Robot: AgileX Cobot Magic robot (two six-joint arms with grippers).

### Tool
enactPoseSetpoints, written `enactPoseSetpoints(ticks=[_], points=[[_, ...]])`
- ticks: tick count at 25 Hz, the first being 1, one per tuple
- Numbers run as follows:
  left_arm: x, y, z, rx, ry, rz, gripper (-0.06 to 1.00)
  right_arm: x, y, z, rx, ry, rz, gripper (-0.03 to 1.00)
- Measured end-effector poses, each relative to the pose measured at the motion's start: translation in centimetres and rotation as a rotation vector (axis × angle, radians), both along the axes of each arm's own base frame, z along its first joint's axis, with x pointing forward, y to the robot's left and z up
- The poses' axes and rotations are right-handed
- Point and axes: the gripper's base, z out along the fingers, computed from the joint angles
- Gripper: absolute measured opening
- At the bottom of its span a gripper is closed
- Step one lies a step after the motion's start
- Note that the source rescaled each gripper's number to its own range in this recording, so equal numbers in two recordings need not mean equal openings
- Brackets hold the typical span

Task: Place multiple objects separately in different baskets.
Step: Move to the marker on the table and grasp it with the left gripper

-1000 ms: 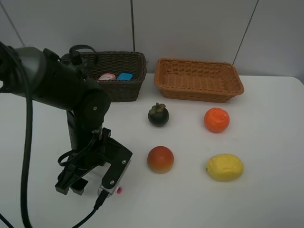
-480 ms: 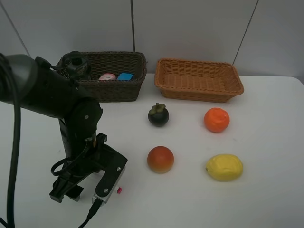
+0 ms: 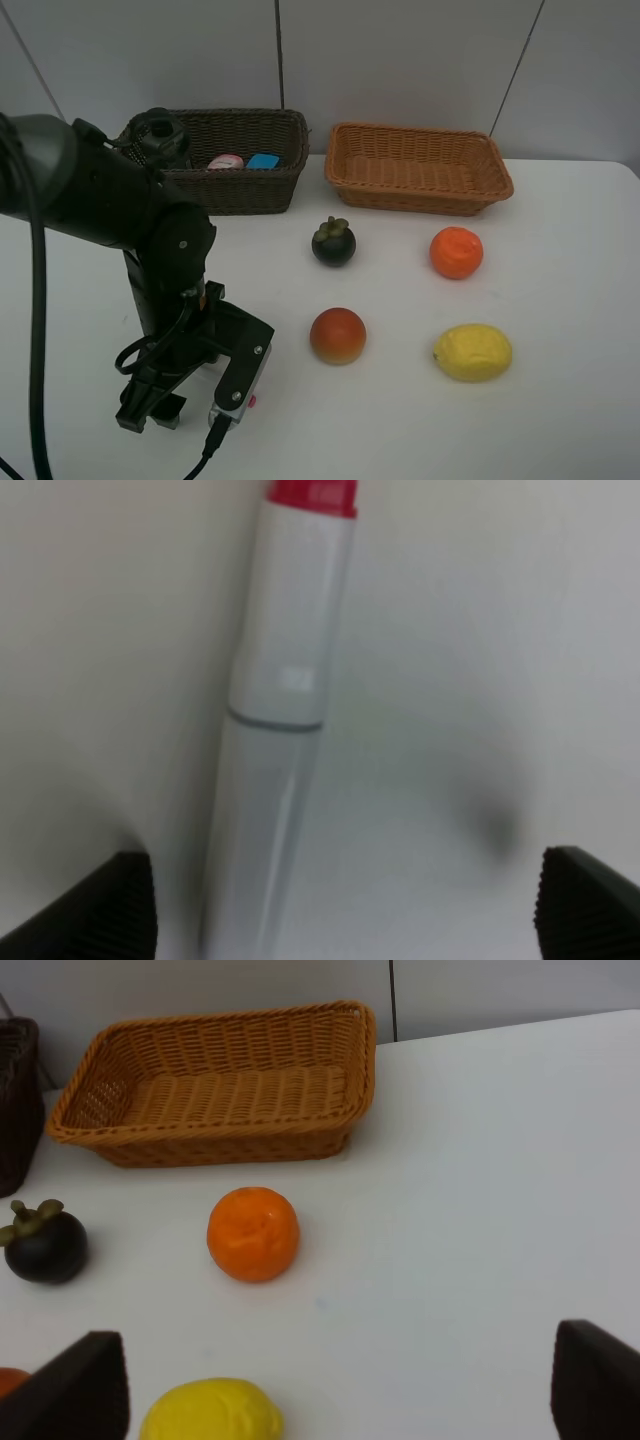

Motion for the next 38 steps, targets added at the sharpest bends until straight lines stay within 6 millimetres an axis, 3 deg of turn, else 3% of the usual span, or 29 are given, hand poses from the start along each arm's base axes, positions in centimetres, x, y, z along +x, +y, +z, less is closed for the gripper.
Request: enactPoseSetpoints(ticks=[8,11,13,17,19,31,38], points=[[0.0,0.0,0.0,-0.006,-0.006,0.0,0.99,0.0,0.0,0.0,0.0,0.0,0.0,0.99],[0.2,-0.1,0.0,-0.011,-0.019,-0.009,0.89,0.0,0.0,0.0,0.0,0.0,0.0,0.99],[0.3,-0.2,-0.1,-0.018,-0.031,-0.014,0.68,0.0,0.0,0.0,0.0,0.0,0.0,0.99],[0.2,0.0,-0.2,0.005,-0.022,-0.031,0.14,0.0,0.0,0.0,0.0,0.0,0.0,0.99],[0.1,0.2,-0.3,0.025,-0.008,-0.038,0.0,0.0,0.0,0.0,0.0,0.0,0.0,0.99],[0.4,0.2,0.0,0.029,-0.024,-0.05,0.0,0.0,0.0,0.0,0.0,0.0,0.0,0.99],[3.4,-2.1,4.7,-0.089,-0.226,0.098,0.0,0.0,0.0,0.0,0.0,0.0,0.0,0.99]])
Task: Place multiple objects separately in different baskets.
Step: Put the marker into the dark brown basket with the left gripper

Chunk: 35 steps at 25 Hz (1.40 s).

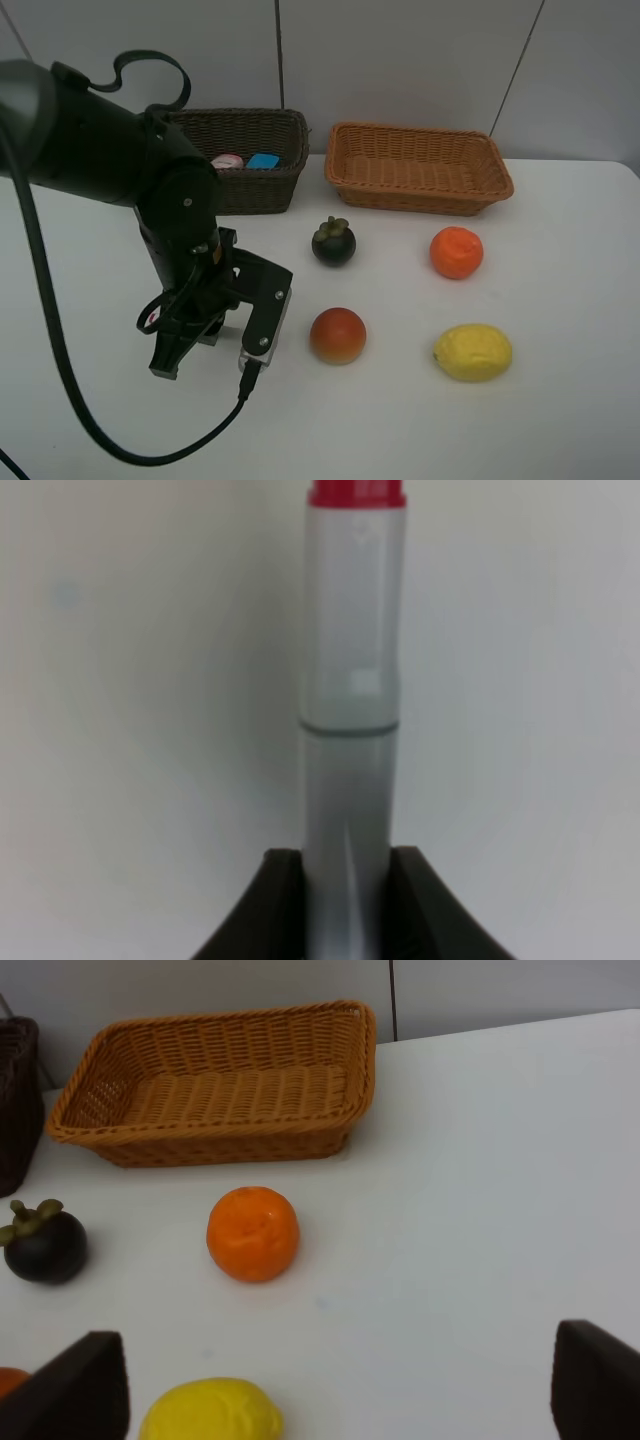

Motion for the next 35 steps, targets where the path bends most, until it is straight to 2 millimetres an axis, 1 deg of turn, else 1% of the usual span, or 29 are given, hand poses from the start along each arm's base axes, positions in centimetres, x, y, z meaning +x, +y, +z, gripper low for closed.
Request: enactPoseSetpoints(ticks=[4,7,10,12,14,16,18,20,22,23,24,25,27,28,29,30,31,33,35], points=[[2.0,-1.1,3.5,-0.135,-0.111,0.185,0.0,0.0,0.0,0.0,0.0,0.0,0.0,0.99],[4.7,-1.1,6.0,-0.294,-0.202,0.356,0.0,0.0,0.0,0.0,0.0,0.0,0.0,0.99],[8.1,0.7,7.7,-0.468,-0.294,0.545,0.0,0.0,0.0,0.0,0.0,0.0,0.0,0.99],[10.4,2.6,8.6,-0.615,-0.36,0.7,0.0,0.0,0.0,0.0,0.0,0.0,0.0,0.99],[12.6,4.5,9.4,-0.813,-0.43,0.845,0.0,0.0,0.0,0.0,0.0,0.0,0.0,0.99],[14.8,6.4,9.9,-1.023,-0.472,1.004,0.0,0.0,0.0,0.0,0.0,0.0,0.0,0.99],[16.8,7.5,9.7,-1.196,-0.487,1.107,0.0,0.0,0.0,0.0,0.0,0.0,0.0,0.99],[18.5,7.9,9.0,-1.284,-0.484,1.164,0.0,0.0,0.0,0.0,0.0,0.0,0.0,0.99],[20.2,7.5,7.5,-1.297,-0.475,1.177,0.0,0.0,0.0,0.0,0.0,0.0,0.0,0.99],[20.9,7.2,7.0,-1.293,-0.477,1.166,0.01,0.0,0.0,0.0,0.0,0.0,0.0,0.99],[21.6,6.9,6.4,-1.276,-0.476,1.156,0.05,0.0,0.0,0.0,0.0,0.0,0.0,0.99],[22.3,6.7,5.7,-1.246,-0.476,1.148,0.14,0.0,0.0,0.0,0.0,0.0,0.0,0.99],[23.3,6.3,5.0,-1.19,-0.465,1.153,0.46,0.0,0.0,0.0,0.0,0.0,0.0,0.99],[23.7,6.2,4.8,-1.162,-0.46,1.164,0.67,0.0,0.0,0.0,0.0,0.0,0.0,0.99],[24.0,6.2,4.7,-1.132,-0.452,1.177,0.82,0.0,0.0,0.0,0.0,0.0,0.0,0.99],[24.2,6.1,5.0,-1.118,-0.452,1.184,0.89,0.0,0.0,0.0,0.0,0.0,0.0,0.99],[24.4,6.2,5.2,-1.095,-0.451,1.19,0.95,0.0,0.0,0.0,0.0,0.0,0.0,0.99],[24.7,6.2,5.9,-1.068,-0.452,1.2,0.99,0.0,0.0,0.0,0.0,0.0,0.0,0.99],[24.7,6.3,6.9,-1.038,-0.444,1.228,1.0,0.0,0.0,0.0,0.0,0.0,0.0,0.99]])
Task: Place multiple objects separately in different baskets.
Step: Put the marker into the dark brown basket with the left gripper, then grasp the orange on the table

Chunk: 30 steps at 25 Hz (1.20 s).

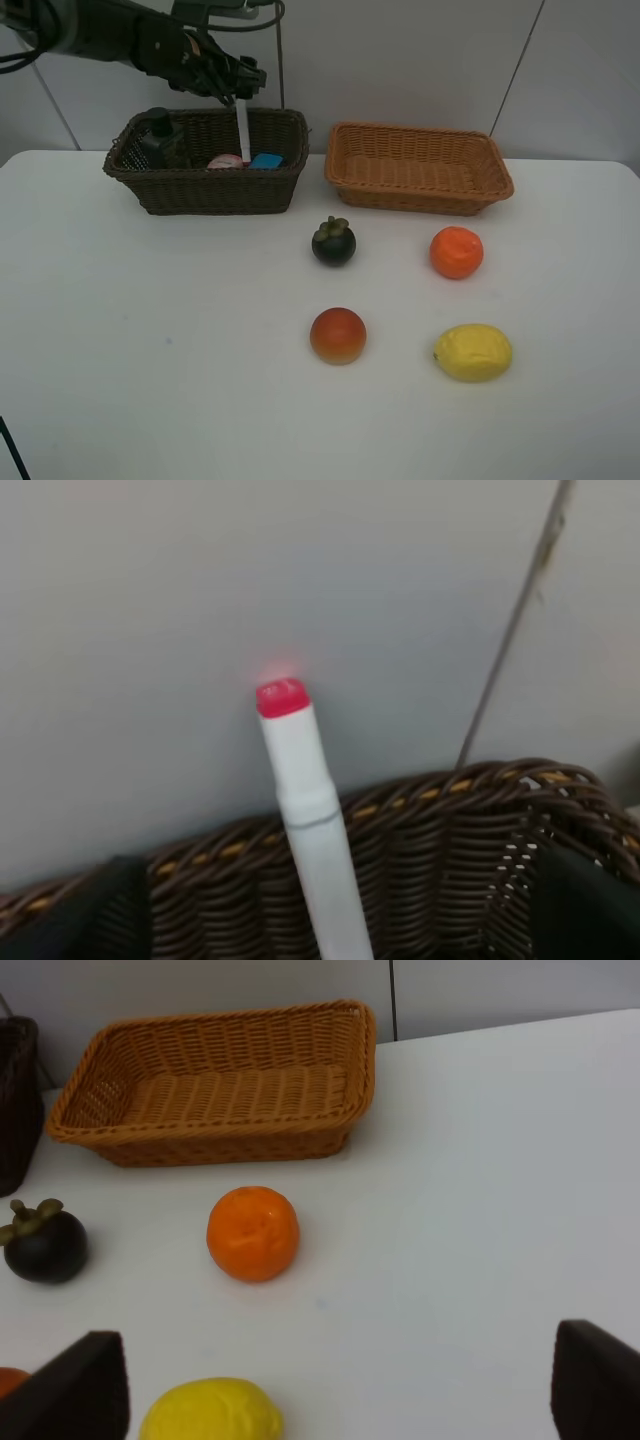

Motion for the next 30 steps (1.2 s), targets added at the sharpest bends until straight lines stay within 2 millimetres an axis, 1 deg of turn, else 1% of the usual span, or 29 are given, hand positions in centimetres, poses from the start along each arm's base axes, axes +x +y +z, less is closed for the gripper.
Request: enactPoseSetpoints(ticks=[2,5,8,13,17,20,23,24,27,30], points=[[-0.1,0.2,1.1,-0.011,0.04,0.03,1.0,0.0,0.0,0.0,0.0,0.0,0.0,0.99],[-0.7,0.6,3.5,0.011,0.116,0.066,1.0,0.0,0.0,0.0,0.0,0.0,0.0,0.99],[-1.6,1.5,5.9,0.035,0.182,0.103,1.0,0.0,0.0,0.0,0.0,0.0,0.0,0.99],[-3.3,4.4,8.2,0.076,0.306,0.184,1.0,0.0,0.0,0.0,0.0,0.0,0.0,0.99],[-5.4,6.6,10.4,0.116,0.378,0.242,1.0,0.0,0.0,0.0,0.0,0.0,0.0,0.99],[-8.2,7.7,11.8,0.157,0.391,0.264,1.0,0.0,0.0,0.0,0.0,0.0,0.0,0.99],[-12.5,8.8,12.9,0.15,0.407,0.286,1.0,0.0,0.0,0.0,0.0,0.0,0.0,0.99],[-14.0,9.1,12.6,0.151,0.425,0.291,1.0,0.0,0.0,0.0,0.0,0.0,0.0,0.99],[-19.5,10.3,12.6,0.147,0.449,0.301,1.0,0.0,0.0,0.0,0.0,0.0,0.0,0.99],[-25.5,11.7,13.0,0.12,0.425,0.312,1.0,0.0,0.0,0.0,0.0,0.0,0.0,0.99]])
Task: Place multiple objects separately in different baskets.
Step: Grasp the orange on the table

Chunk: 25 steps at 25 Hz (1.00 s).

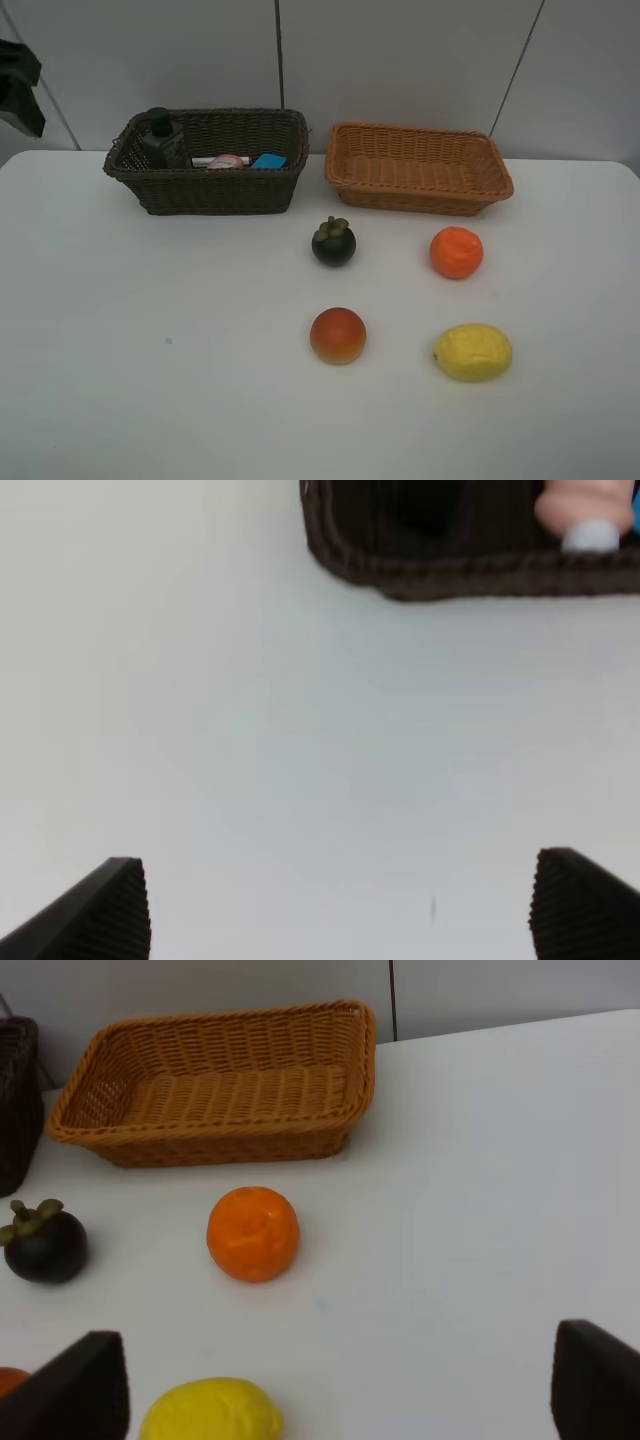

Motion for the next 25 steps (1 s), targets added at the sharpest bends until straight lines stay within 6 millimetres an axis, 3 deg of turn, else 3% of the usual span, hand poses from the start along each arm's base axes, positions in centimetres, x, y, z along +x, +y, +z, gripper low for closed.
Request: enactPoseSetpoints(ticks=[6,11,18,25], points=[[-10.2,2.2,-1.0,-0.042,-0.114,0.01,1.0,0.0,0.0,0.0,0.0,0.0,0.0,0.99],[-16.4,3.2,-2.3,-0.074,-0.246,-0.057,1.0,0.0,0.0,0.0,0.0,0.0,0.0,0.99],[-21.3,3.5,-4.8,-0.126,-0.396,-0.157,1.0,0.0,0.0,0.0,0.0,0.0,0.0,0.99],[-23.2,3.2,-5.4,-0.134,-0.482,-0.274,1.0,0.0,0.0,0.0,0.0,0.0,0.0,0.99]])
